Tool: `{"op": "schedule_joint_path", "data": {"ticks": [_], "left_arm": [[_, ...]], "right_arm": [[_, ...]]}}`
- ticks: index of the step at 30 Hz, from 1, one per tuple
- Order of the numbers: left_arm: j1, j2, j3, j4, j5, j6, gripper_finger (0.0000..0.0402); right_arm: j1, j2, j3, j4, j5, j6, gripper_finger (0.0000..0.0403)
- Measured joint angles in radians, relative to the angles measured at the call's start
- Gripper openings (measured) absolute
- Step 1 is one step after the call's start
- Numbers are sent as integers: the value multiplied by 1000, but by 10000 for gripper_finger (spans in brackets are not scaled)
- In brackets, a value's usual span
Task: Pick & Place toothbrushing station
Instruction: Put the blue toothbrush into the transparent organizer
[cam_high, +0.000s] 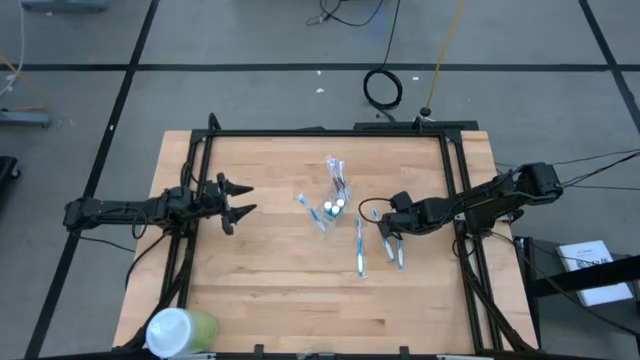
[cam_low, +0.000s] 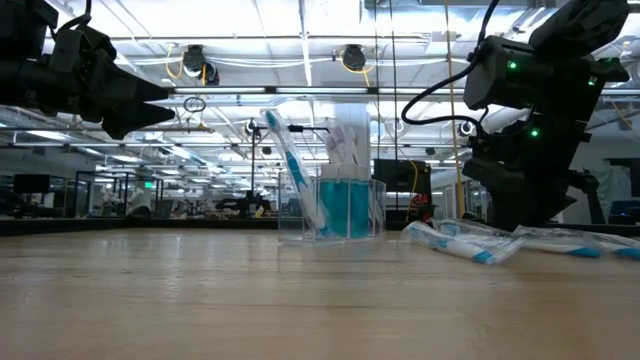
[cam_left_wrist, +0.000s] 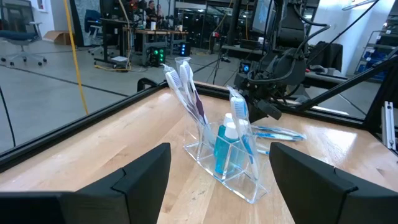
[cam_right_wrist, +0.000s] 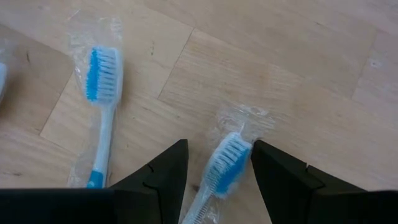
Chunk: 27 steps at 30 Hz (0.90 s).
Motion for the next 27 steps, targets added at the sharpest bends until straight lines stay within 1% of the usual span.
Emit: {"op": "schedule_joint_path", "data": {"ticks": [8,17,27], "left_arm": [[0,0,0,0,0,0,283],[0,0,0,0,0,0,283],[0,0,0,0,0,0,283]], "right_arm": [[0,1,0,2,-2,-1,167],[0,1,-1,6,-3,-5,132],[0,1,-2,25,-3,-22,108]]}}
